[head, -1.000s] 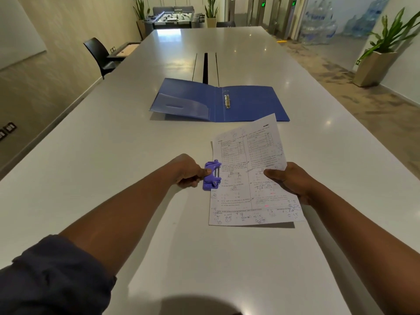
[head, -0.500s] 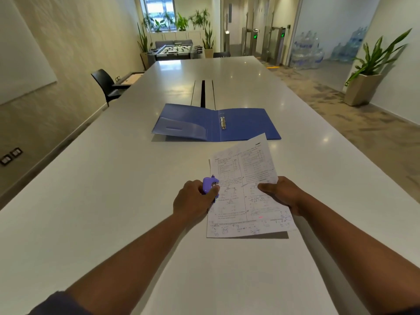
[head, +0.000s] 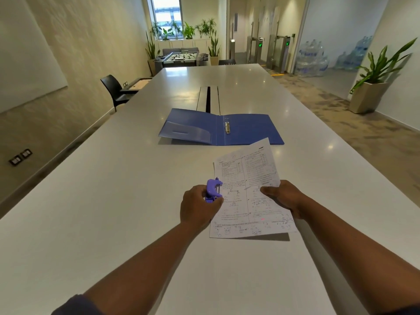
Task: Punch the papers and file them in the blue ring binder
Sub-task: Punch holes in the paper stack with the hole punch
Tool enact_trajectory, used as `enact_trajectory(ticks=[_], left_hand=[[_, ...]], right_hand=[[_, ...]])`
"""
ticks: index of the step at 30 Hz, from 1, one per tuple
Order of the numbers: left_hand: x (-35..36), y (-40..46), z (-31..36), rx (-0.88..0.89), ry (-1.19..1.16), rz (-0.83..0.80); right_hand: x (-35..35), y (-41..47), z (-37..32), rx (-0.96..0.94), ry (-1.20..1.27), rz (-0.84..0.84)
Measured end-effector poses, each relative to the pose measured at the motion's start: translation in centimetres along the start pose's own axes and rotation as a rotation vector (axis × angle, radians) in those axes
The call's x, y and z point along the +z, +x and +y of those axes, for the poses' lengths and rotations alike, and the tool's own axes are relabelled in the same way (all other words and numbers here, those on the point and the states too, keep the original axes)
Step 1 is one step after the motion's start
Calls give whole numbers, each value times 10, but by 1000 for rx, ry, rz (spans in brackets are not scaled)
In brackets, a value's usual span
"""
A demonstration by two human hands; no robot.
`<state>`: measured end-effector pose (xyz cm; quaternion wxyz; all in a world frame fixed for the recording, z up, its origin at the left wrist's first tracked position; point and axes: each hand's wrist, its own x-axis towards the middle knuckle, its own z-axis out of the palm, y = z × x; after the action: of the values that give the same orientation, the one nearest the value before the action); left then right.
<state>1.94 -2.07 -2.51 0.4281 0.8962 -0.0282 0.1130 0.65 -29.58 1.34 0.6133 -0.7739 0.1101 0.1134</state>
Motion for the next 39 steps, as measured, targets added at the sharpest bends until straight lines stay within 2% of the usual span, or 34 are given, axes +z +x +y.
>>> enact_trajectory(ticks=[11, 16, 19, 22, 24, 28, 31, 35, 39], left_hand=[[0, -2, 2, 16, 19, 14], [-1, 1, 6, -146, -61, -38], [-5, 16, 23, -266, -187, 4], [-5, 26, 48, -120, -42, 62], [1, 29, 69, -81, -131, -19], [24, 34, 107, -197, -400, -324], [43, 34, 123, -261, -558, -477], [73, 34, 140, -411, -665, -544], [107, 29, 156, -419, -615, -558]], right_hand=[[0, -3, -2, 0, 25, 13], [-12, -8, -2, 9, 37, 12], [-28, -16, -2, 12, 47, 30], [-49, -27, -3, -7, 80, 58], [-62, -34, -4, -18, 112, 83], [-88, -52, -1, -29, 161, 109], [-107, -64, 6, -29, 206, 131], [-136, -73, 26, -10, 257, 139], [-169, -75, 48, 26, 237, 163]])
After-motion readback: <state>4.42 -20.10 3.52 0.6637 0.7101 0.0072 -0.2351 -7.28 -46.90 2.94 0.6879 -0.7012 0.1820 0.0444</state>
